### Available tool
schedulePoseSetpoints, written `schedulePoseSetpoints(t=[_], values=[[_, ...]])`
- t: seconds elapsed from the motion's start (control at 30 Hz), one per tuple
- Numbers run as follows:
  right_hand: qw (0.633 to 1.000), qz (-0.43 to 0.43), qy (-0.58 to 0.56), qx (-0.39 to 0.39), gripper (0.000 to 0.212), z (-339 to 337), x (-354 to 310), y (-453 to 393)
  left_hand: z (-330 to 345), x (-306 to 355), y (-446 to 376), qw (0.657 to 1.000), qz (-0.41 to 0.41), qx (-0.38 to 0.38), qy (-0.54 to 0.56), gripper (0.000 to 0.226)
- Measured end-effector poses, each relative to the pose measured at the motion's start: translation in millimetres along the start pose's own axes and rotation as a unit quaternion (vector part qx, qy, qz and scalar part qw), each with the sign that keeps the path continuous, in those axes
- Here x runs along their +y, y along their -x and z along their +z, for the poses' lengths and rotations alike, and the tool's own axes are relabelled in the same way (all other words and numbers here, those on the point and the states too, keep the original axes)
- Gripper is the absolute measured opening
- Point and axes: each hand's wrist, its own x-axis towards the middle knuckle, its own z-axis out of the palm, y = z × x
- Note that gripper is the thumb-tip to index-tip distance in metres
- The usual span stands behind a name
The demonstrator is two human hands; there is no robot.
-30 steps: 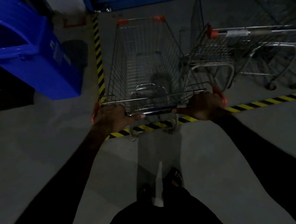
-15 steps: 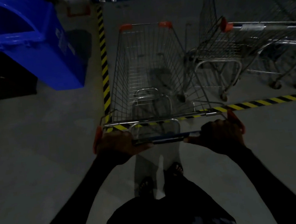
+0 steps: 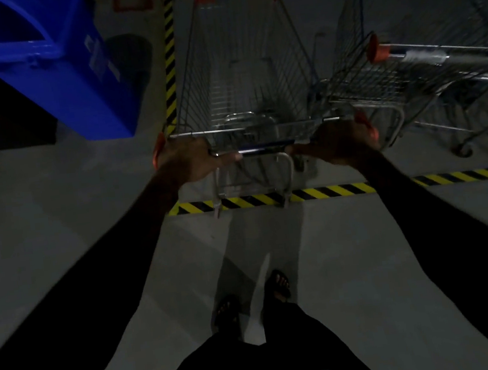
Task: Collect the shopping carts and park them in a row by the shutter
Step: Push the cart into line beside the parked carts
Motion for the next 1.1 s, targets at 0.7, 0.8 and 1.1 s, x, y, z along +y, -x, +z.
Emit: schedulePoseSetpoints(t=[0.7, 0.8, 1.1], values=[[0.999, -0.014, 0.003, 0.035, 0.094, -21.5, 30.8, -100.0, -33.7, 9.7, -84.3, 0.999, 0.004, 0.043, -0.018, 0.105], [0.998, -0.008, 0.041, 0.040, 0.101, -23.1, 29.3, -102.5, -34.1, 7.7, -87.6, 0.999, 0.006, 0.049, -0.011, 0.109], [0.999, -0.006, 0.046, 0.016, 0.081, -30.3, 24.6, -94.3, -39.4, 7.8, -85.0, 1.000, 0.002, 0.016, -0.018, 0.119]])
